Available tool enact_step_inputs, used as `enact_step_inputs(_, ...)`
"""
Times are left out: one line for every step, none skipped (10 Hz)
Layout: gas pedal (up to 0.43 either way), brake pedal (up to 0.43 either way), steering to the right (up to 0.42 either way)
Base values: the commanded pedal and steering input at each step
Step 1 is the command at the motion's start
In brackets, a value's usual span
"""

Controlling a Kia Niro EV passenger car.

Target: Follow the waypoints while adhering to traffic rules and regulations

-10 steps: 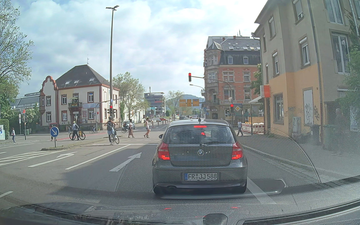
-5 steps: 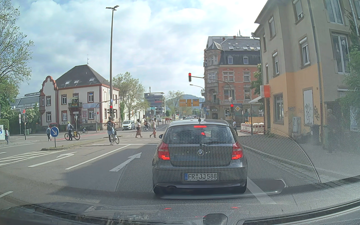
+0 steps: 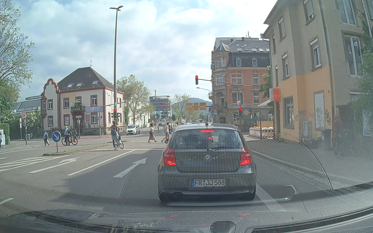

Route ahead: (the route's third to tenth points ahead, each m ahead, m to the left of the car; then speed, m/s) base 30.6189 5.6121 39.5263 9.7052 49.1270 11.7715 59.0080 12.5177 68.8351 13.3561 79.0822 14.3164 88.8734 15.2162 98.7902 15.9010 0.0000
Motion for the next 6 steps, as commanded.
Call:
enact_step_inputs(0.0, 0.22, -0.015)
enact_step_inputs(0.0, 0.226, -0.015)
enact_step_inputs(0.0, 0.22, -0.015)
enact_step_inputs(0.0, 0.226, -0.015)
enact_step_inputs(0.0, 0.226, -0.015)
enact_step_inputs(0.0, 0.226, -0.015)
